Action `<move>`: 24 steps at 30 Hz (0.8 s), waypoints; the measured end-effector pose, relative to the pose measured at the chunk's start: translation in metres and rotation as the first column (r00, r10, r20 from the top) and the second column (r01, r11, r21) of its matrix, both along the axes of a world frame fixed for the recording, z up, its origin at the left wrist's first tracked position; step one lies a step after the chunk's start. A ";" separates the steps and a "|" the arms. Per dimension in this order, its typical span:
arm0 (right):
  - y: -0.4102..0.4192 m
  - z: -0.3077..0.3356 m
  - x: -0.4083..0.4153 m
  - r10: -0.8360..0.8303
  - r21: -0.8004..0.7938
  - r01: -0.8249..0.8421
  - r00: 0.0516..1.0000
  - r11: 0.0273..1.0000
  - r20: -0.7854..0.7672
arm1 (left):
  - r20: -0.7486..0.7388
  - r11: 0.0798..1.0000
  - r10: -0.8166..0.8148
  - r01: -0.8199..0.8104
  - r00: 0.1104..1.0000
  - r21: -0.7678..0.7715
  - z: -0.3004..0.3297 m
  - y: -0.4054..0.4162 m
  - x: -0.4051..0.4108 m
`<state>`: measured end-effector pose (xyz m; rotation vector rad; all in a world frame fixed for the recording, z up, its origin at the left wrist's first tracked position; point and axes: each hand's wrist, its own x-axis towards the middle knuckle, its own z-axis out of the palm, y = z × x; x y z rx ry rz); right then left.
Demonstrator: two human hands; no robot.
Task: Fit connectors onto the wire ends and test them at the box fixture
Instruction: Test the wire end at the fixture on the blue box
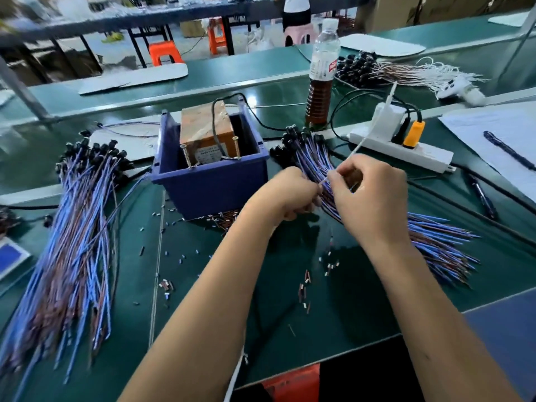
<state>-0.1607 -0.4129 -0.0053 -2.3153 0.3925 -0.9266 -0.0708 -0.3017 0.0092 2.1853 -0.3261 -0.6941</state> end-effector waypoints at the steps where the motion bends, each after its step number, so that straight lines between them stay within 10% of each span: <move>1: 0.010 0.002 0.001 0.052 -0.009 -0.051 0.998 0.999 0.030 | -0.020 0.999 -0.039 0.039 0.999 -0.015 0.002 0.014 -0.004; 8: 0.099 0.007 0.015 0.390 -0.100 -0.390 0.920 0.915 -0.024 | 0.019 0.995 -0.093 0.094 0.995 -0.026 0.005 0.140 -0.027; 12: 0.154 0.007 0.027 0.560 -0.118 -0.598 0.791 0.793 -0.245 | 0.026 0.976 0.217 -0.216 0.976 -0.035 0.004 0.213 -0.028; 15: 0.197 0.005 0.036 0.604 -0.105 -0.740 0.614 0.664 -0.508 | 0.328 0.821 0.534 -0.570 0.779 0.018 -0.004 0.245 -0.016; 18: 0.237 0.002 0.051 0.599 -0.103 -0.784 0.545 0.613 -0.587 | 0.692 0.614 0.488 -0.772 0.533 0.162 -0.012 0.263 0.001; 24: 0.282 0.002 0.082 0.554 -0.021 -0.759 0.494 0.651 -0.670 | 0.677 0.593 0.370 -0.723 0.636 0.356 -0.017 0.272 0.030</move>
